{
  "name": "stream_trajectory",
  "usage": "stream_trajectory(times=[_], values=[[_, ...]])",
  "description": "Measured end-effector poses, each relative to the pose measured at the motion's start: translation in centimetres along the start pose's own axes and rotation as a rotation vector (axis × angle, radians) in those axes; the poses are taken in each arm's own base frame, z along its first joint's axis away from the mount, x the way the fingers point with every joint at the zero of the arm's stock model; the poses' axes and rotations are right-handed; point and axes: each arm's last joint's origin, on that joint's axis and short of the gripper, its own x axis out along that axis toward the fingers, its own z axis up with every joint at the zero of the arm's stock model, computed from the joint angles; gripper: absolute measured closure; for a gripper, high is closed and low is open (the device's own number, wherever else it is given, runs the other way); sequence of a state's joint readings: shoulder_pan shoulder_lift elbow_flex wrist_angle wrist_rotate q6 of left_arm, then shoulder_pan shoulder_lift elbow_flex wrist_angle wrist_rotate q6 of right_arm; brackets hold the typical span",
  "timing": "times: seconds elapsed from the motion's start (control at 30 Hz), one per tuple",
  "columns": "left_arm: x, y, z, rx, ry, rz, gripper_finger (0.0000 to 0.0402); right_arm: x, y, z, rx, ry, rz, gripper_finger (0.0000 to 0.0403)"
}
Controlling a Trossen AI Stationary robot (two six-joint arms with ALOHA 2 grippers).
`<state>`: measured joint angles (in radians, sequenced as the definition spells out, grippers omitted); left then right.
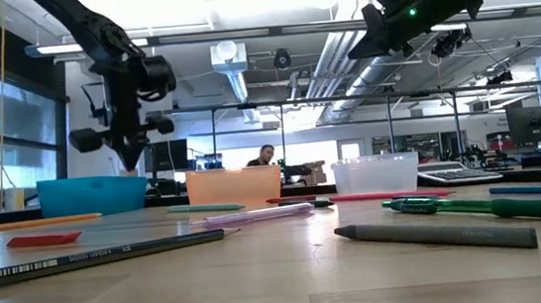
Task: Sort crayons/erasers/pens/pencils in bins
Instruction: Put the yellow pencil into the yellow bin
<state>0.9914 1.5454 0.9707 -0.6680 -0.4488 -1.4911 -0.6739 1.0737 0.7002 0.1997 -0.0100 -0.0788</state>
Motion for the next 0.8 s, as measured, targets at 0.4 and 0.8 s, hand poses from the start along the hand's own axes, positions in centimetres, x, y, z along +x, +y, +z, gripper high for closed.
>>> stream_trajectory(times=[0.4, 0.8], values=[[-1.7, 1.2, 0.6, 0.093, -0.052, 0.050, 0.0395, 0.0, 0.0, 0.0, -0.014, 0.000, 0.001, 0.0403], [-9.8, 2.7, -3.5, 0.650, -0.144, -0.229, 0.0395, 0.0, 0.1, 0.0, -0.031, -0.004, 0.042, 0.0403]])
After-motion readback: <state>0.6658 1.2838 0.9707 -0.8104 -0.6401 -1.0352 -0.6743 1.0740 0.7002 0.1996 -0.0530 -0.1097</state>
